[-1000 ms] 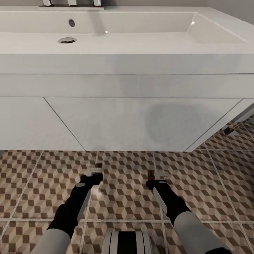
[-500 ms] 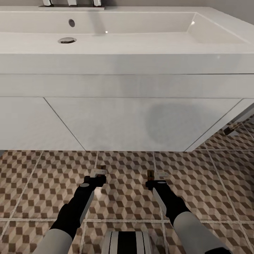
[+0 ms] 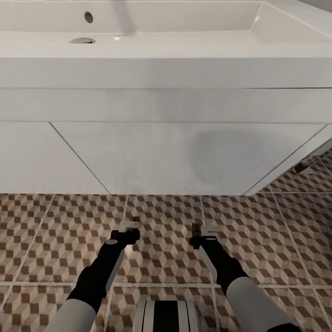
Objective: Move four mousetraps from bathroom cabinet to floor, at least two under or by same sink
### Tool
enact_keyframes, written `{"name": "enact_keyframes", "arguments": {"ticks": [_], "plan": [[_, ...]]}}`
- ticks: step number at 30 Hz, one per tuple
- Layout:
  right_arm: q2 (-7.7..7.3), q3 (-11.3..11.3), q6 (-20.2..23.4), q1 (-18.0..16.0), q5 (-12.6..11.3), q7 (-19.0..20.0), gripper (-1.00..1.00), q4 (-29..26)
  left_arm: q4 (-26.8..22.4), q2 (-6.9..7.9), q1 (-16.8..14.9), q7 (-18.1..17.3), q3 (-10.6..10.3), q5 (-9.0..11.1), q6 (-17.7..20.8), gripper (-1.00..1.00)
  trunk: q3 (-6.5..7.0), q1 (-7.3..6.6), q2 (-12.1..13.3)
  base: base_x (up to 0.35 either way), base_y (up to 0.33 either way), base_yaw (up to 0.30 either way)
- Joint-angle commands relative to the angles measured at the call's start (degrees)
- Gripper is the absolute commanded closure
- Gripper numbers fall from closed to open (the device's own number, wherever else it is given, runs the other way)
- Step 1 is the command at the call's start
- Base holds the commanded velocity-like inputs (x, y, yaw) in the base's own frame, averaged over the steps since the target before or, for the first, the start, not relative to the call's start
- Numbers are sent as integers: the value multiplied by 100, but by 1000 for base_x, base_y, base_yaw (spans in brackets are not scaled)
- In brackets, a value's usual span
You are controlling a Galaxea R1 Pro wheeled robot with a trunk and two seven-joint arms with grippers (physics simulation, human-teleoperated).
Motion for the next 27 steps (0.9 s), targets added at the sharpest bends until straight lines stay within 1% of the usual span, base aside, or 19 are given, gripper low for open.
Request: {"name": "enact_keyframes", "arguments": {"ticks": [1,8,21,27], "plan": [[-4,29,17,-2,-82,-44,100,-7,-8,1,-2,28,-11,-39,33,100,-26,1,-3,0,0,0],[-7,27,10,-2,-90,-30,100,-2,-2,0,4,35,3,-32,33,100,-182,19,-12,0,0,0],[-14,53,5,-2,-27,-40,100,-7,-19,16,1,46,0,-47,29,100,-470,53,-30,0,0,0],[-21,66,16,-2,-15,-14,100,-66,-56,25,4,42,-3,-44,25,100,-470,53,-30,0,0,0]]}}
